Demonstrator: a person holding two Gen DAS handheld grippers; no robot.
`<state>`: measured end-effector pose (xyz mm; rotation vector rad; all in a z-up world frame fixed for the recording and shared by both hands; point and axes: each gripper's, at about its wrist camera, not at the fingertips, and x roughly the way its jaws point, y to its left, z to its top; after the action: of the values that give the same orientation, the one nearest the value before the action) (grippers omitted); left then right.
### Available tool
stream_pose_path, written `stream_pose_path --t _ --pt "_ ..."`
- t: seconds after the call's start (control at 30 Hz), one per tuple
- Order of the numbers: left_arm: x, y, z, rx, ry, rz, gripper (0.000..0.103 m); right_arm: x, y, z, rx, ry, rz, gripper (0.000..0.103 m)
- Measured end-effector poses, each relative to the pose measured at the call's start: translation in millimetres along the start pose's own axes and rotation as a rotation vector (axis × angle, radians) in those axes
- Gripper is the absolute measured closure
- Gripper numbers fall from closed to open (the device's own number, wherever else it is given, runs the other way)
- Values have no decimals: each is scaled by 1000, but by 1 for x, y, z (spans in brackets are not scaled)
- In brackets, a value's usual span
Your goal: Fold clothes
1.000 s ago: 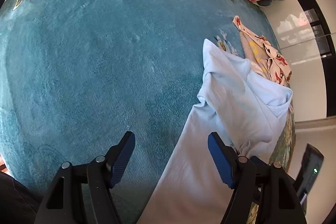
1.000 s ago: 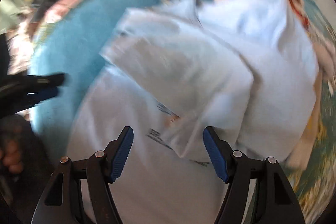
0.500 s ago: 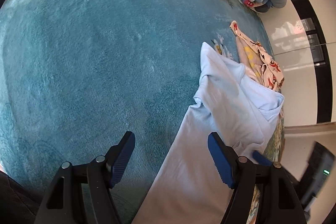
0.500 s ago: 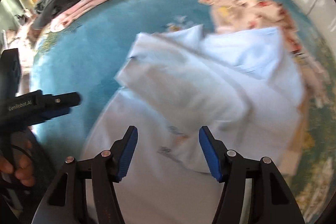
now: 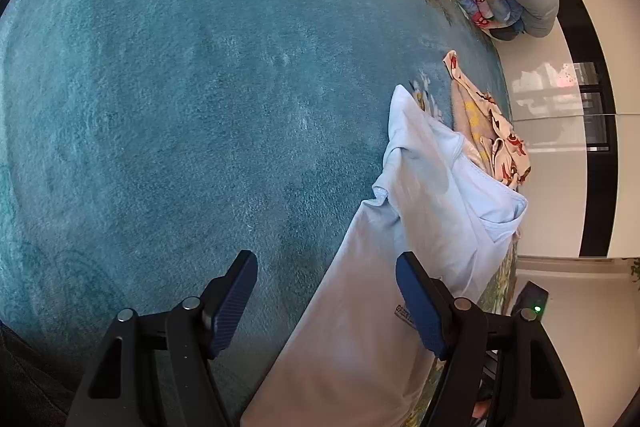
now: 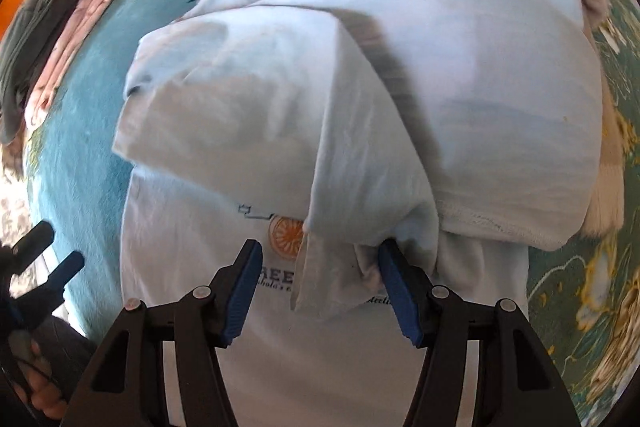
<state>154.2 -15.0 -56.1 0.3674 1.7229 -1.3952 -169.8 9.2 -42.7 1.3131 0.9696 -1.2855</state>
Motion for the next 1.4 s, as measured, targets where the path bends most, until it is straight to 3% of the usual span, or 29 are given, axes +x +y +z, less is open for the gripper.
stream_pose_path --t 0.1,0.13,0.17,0.2,0.33,0.5,0.67,0.77,0.83,0.9,1.0,1.1,1.27,1.4 --pt "-1 1 0 -6 -1 -9 28 -2 6 -2 -40 2 -86 61" --pt "-2 2 0 -10 -3 -14 28 -3 8 -3 -59 4 -115 72" --pt "-3 3 0 -15 -5 -19 28 -7 8 -4 -65 7 -123 90" --pt "-5 4 0 -21 -8 -25 28 -12 5 -4 -59 12 -116 96" --pt "-8 6 1 -27 -14 -34 28 -48 8 -6 -90 -2 -54 96" --pt "-9 4 1 -16 -16 -33 27 -126 46 -1 -208 -140 58 96" --pt "-12 9 2 -41 -30 -38 27 -221 101 -4 -374 -404 225 96" --pt "-11 9 2 -42 -27 -35 27 -251 85 -9 -392 -539 208 96" --pt "-9 8 1 -30 -20 -26 27 -223 48 2 -316 -510 104 96" --pt "-9 5 -1 -16 -13 -16 27 -180 -2 13 -174 -427 22 96" --pt "-9 5 -2 -2 -8 6 27 -123 -71 17 25 -325 -4 96" --pt "-4 9 0 -25 -2 19 27 -112 -93 10 103 -311 22 96" --pt "3 8 2 -19 12 47 27 -113 -102 14 101 -361 28 96" --pt "4 4 0 7 25 53 27 -82 -115 12 153 -294 43 96"
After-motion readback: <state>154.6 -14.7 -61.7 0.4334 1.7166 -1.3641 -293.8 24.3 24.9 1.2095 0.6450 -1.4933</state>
